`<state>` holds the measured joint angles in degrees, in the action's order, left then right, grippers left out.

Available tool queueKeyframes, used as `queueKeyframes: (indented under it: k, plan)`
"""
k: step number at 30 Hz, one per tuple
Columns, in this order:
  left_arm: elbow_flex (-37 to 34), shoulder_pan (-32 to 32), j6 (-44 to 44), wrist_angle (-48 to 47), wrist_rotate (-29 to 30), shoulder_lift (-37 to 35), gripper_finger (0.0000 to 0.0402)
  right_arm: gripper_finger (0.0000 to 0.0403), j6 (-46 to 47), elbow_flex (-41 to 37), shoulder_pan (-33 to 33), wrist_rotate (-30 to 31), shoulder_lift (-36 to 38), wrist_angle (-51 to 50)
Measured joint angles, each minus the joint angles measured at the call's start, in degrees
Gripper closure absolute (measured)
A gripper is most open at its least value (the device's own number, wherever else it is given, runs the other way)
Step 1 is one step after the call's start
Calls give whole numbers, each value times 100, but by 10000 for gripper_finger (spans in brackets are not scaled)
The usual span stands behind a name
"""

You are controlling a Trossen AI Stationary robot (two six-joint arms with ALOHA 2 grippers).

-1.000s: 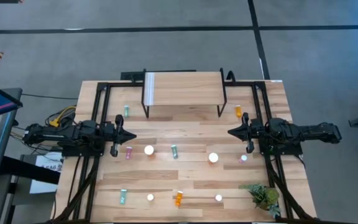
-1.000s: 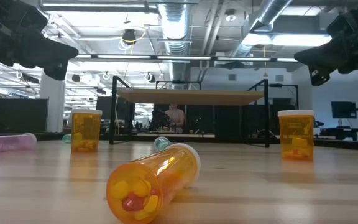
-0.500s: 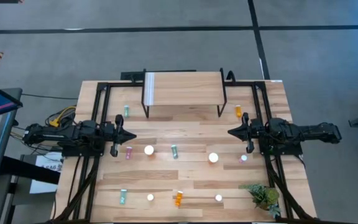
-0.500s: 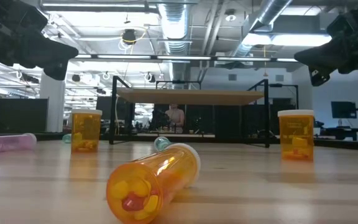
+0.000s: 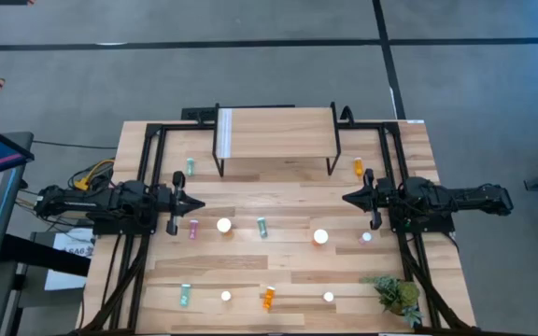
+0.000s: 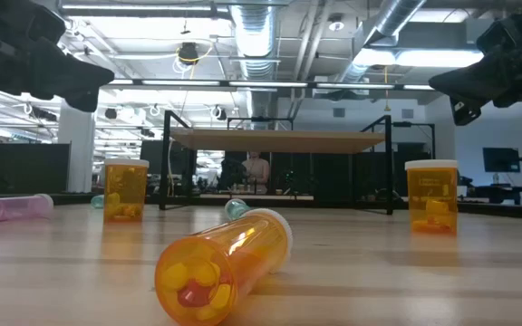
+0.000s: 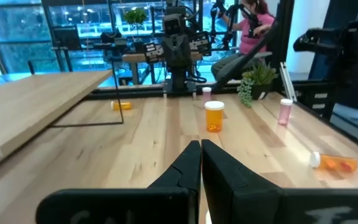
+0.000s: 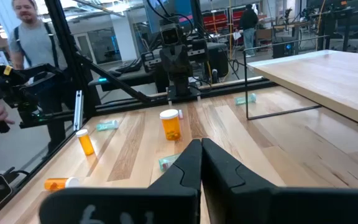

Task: Pick and place medicine bottles onto shelf by color
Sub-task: Put the left large orange pill bottle on the shelf

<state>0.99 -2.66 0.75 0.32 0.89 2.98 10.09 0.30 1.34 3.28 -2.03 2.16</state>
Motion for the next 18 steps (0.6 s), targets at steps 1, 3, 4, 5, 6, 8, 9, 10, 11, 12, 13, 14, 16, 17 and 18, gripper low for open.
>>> queueKeyframes:
  k: [1, 3, 4, 5, 6, 8, 9, 10, 11, 12, 13, 14, 16, 17, 18]
  plan:
    - [0, 0, -73, 7, 0, -2, 401, 376, 0, 2, 0, 0, -1, 0]
    - [0, 0, -138, 28, 45, -2, 401, 376, 0, 0, 0, -1, -1, -1]
    - [1, 0, -173, 27, 90, -2, 401, 376, 0, 2, 1, 1, -1, 0]
    - [0, 2, -233, 30, 97, -2, 401, 376, 0, 2, 0, -2, -1, 2]
    - [2, 1, -276, 40, 98, -2, 401, 376, 0, 2, 0, 1, -2, 2]
    - [0, 2, -290, 113, 101, -2, 401, 376, 0, 0, 2, 0, -2, -1]
    - [2, 2, -317, 138, 101, -2, 401, 376, 0, 0, 1, -2, -1, 0]
    - [0, 2, -388, 161, 110, -4, 401, 376, 0, 1, 1, 1, 0, -1]
    - [0, 2, -476, 211, 137, -1, 401, 376, 0, 2, 1, 0, -1, -1]
    - [0, 2, -555, 291, 183, 0, 401, 376, 0, 2, 0, -1, 0, -1]
    - [0, 2, -609, 433, 235, 2, 401, 376, 0, 2, 2, 0, 0, 1]
    - [0, 2, -645, 619, 274, 2, 401, 376, 0, 2, 2, 0, -1, 1]
    - [12, 2, -651, 1052, 229, 0, 401, 376, 0, 0, 1, 0, -2, 0]
    - [88, 2, -655, 1130, 171, 2, 401, 376, 0, 1, 0, -1, 0, -1]
    - [194, 2, -653, 1155, 137, 12, 401, 376, 0, 0, 2, -1, -2, -1]
